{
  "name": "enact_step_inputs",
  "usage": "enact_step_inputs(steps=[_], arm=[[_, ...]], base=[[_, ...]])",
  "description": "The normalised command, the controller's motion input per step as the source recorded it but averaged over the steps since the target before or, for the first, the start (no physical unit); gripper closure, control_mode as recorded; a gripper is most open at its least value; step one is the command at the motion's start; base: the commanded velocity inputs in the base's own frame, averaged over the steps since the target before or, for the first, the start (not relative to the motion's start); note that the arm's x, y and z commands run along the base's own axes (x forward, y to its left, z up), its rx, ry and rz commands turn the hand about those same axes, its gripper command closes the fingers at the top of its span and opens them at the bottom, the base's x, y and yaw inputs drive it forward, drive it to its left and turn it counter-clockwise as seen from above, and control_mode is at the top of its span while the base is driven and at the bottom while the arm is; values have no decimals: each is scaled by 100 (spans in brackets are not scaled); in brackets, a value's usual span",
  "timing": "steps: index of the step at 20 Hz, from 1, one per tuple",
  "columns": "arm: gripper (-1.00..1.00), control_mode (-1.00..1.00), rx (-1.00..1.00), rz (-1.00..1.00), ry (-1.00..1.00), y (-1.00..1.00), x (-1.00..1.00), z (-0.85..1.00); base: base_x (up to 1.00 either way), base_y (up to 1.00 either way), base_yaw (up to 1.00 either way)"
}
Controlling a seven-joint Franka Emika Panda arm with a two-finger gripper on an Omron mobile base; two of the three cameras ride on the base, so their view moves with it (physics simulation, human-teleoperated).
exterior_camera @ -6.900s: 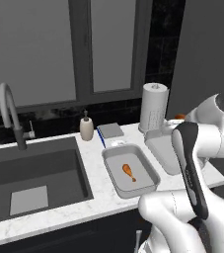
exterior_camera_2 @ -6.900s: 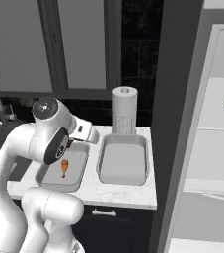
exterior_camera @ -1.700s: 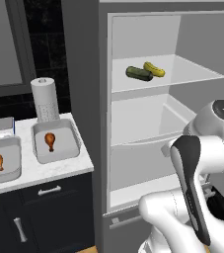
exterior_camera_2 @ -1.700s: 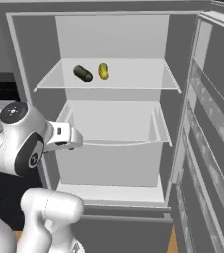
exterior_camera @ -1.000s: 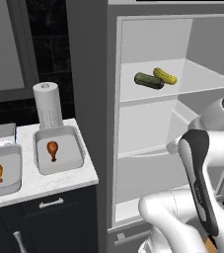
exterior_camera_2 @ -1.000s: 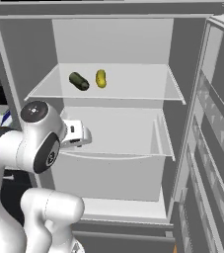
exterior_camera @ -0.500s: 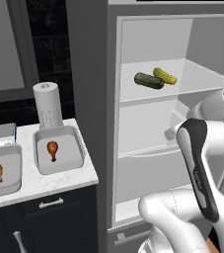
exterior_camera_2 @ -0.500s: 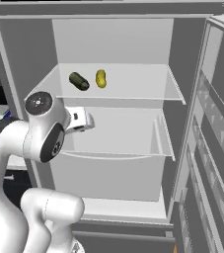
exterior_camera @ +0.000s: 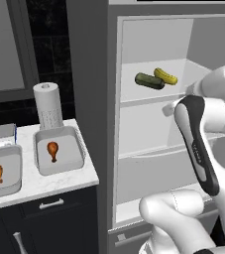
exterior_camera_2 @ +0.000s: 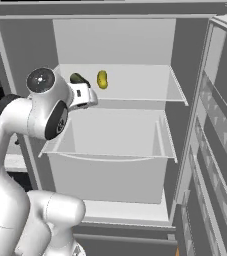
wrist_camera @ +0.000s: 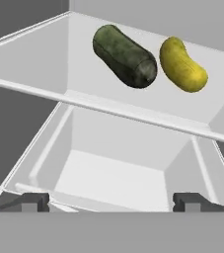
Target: Place one cucumber and one chicken drumstick in each tupperware on the nearby counter, to pack two identical lunches.
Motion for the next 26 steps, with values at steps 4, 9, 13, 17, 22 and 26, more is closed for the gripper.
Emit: enact_step_inputs(steps=[4,9,13,17,22,26], arm=[[-100,-100,7,1,0,0,24,53],[-100,-100,6,0,0,1,44,20],[-100,-100,4,1,1,1,63,-3],[-100,-100,7,2,1,0,71,-25],[-100,-100,6,1,2,1,71,-10],[-100,-100,0,0,6,6,65,-9]], base=[[0,0,0],[0,0,0],[0,0,0],[0,0,0],[0,0,0],[0,0,0]])
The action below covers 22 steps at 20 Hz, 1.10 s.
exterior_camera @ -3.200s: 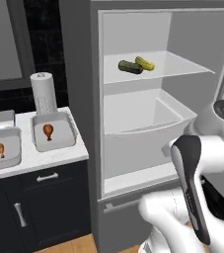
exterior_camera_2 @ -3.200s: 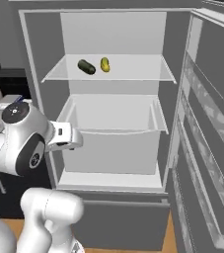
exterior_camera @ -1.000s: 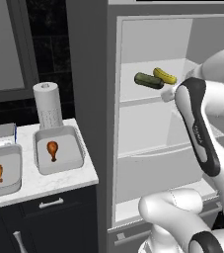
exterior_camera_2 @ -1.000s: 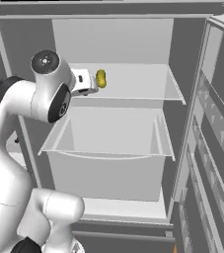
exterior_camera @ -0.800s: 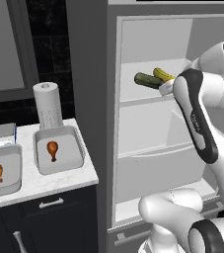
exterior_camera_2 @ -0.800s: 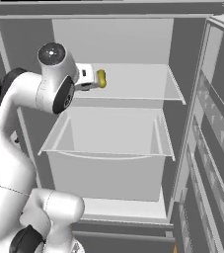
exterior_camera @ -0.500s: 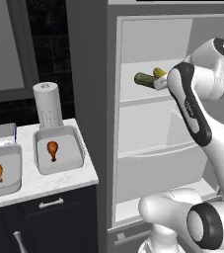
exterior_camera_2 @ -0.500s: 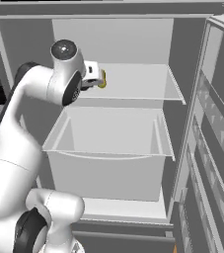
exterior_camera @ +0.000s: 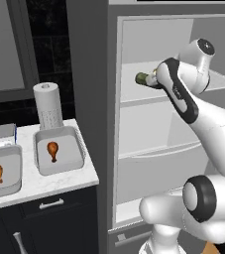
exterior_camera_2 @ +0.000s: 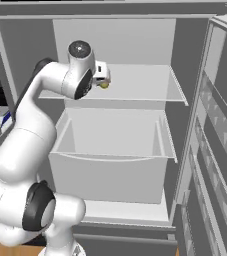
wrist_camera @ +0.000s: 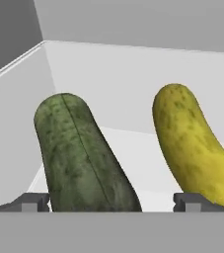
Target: Place one cucumber and one chicken drumstick in each tupperware on the nearby counter, to pack two identical lunches.
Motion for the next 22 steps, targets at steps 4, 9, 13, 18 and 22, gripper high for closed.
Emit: enact_step_inputs(steps=[4,9,13,18,22], arm=[[-100,-100,0,0,1,3,37,-22],[-100,-100,-1,0,0,3,0,-30],[100,-100,-6,0,0,18,0,-56],[100,-100,-3,0,0,9,6,-28],[100,-100,0,0,-4,0,-16,-23]], base=[[0,0,0],[0,0,0],[0,0,0],[0,0,0],[0,0,0]])
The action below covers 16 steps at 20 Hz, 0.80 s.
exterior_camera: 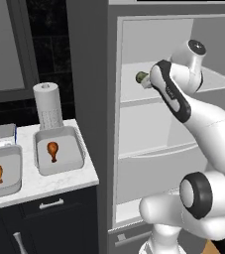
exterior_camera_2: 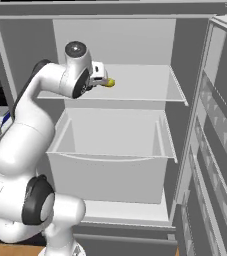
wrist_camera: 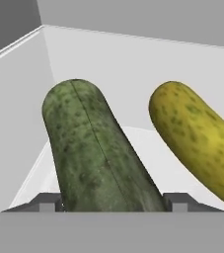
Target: Place one cucumber and one chicken drumstick in each tupperware on the nearby counter, to pack two identical lunches.
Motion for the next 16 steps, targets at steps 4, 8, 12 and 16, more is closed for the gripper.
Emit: enact_step_inputs(steps=[4,8,12,16], arm=[[100,-100,0,0,-18,-10,-97,2],[100,-100,1,0,-14,-31,-100,31],[100,-100,1,0,-2,-15,-100,24],[100,-100,0,0,0,0,-100,1]], base=[[0,0,0],[0,0,0],[0,0,0],[0,0,0]])
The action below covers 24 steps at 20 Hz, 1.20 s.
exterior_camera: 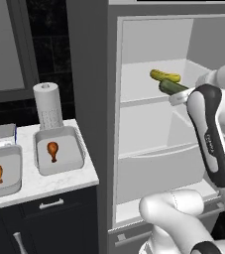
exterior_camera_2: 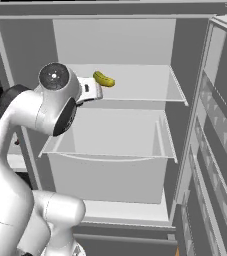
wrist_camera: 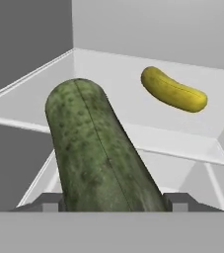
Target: Place one cucumber and one chicken drumstick in each tupperware on the nearby counter, to pack two identical lunches.
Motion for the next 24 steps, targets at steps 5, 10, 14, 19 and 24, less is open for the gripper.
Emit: enact_step_inputs(steps=[5,10,14,19,24], arm=[[100,-100,0,0,0,0,-100,0],[100,100,0,0,0,0,-40,-2],[100,100,0,0,0,0,0,0],[100,100,0,0,0,0,0,0],[100,100,0,0,0,0,0,0]], base=[[0,0,0],[-60,0,0],[-100,0,0],[-100,22,0],[-62,96,5]])
